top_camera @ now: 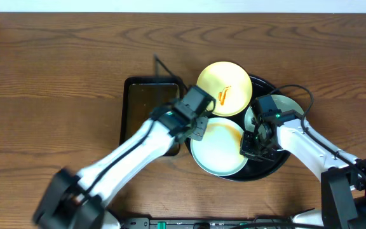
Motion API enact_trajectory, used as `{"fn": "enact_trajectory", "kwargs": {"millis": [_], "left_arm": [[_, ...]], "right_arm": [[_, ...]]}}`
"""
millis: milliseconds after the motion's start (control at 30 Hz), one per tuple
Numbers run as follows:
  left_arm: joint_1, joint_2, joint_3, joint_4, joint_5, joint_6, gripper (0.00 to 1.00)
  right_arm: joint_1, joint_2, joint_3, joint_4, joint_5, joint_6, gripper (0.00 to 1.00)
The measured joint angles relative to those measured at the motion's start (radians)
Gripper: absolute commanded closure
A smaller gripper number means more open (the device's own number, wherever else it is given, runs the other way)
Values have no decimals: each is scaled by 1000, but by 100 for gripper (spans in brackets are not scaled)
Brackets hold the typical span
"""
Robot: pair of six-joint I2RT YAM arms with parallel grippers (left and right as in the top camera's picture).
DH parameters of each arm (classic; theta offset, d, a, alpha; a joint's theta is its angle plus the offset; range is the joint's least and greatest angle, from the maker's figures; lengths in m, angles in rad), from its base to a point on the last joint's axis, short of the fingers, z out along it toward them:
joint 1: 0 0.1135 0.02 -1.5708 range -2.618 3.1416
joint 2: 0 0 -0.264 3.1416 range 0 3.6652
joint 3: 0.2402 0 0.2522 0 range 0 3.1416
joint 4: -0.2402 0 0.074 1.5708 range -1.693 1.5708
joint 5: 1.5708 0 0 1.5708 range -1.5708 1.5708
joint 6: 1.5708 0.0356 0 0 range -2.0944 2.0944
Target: Clean dirty plates on tray and stack at the side
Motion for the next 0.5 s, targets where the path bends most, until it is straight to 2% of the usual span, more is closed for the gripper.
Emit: {"fn": "enact_trajectory", "kwargs": {"millis": [133, 233, 400, 467, 500], "left_arm": [[11, -111, 0, -71, -27, 0, 92], [48, -119, 0, -113, -66, 0, 92], [174, -81, -9, -104, -99, -16, 92], [213, -59, -14, -99, -104, -24, 93], [233, -43, -15, -97, -104, -27, 92]], "right_arm": [[0, 3, -3, -3, 5, -2, 78], [0, 3, -5, -3, 7, -3, 78], [0, 3, -8, 21, 3, -3, 89], [1, 3, -9, 40, -1, -1, 99], [3, 3, -10, 50, -1, 0, 99]]}}
